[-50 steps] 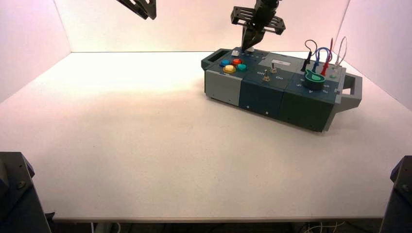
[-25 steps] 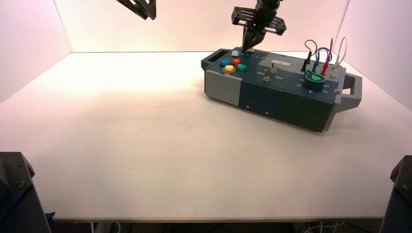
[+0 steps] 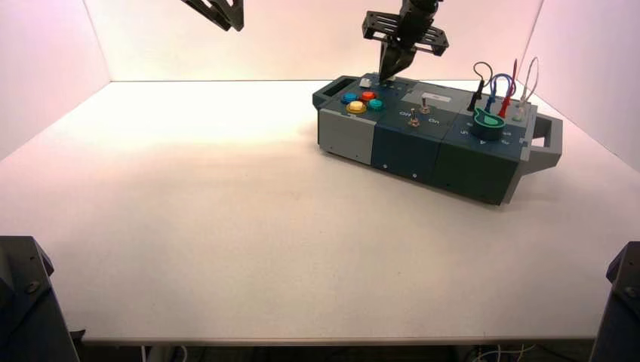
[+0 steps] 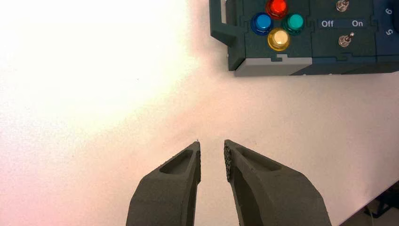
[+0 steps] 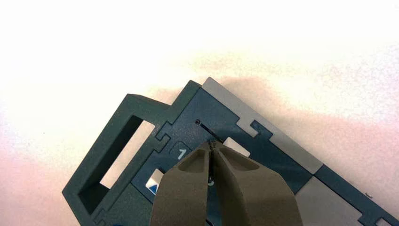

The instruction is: Move the top slider to position 4.

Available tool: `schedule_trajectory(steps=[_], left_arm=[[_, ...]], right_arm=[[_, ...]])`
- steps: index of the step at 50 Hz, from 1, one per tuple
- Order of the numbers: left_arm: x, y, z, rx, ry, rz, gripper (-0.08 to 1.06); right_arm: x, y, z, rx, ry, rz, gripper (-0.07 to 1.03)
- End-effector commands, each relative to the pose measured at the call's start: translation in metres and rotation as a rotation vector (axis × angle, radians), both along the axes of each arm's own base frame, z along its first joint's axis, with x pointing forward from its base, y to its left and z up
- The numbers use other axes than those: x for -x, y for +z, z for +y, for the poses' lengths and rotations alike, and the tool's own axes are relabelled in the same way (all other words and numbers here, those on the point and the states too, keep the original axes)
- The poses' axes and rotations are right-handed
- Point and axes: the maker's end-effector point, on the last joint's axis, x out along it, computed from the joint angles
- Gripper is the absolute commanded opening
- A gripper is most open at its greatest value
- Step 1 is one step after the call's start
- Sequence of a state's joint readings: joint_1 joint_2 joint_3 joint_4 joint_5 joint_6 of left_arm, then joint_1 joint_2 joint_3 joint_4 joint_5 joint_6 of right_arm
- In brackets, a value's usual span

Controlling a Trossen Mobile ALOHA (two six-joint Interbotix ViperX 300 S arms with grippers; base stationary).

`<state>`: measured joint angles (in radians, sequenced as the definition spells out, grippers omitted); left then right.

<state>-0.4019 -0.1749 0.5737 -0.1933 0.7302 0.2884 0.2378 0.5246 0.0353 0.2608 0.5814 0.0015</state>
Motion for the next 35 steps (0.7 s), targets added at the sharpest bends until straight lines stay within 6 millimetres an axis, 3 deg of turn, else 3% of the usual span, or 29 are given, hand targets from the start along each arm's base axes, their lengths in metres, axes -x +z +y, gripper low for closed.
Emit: schedule_trajectory(steps=[1, 35], left_arm=[[-0.002, 0.018, -0.006, 0.021, -0.014, -0.048, 0.30], [-0.001, 0.018, -0.007, 0.020, -0.018, -0.045, 0.30]], right_arm=[[-0.007, 0.023, -0.005, -0.011, -0.015, -0.047, -0.02], [-0.016, 0.041, 0.000, -0.043, -0.029, -0.085, -0.02]])
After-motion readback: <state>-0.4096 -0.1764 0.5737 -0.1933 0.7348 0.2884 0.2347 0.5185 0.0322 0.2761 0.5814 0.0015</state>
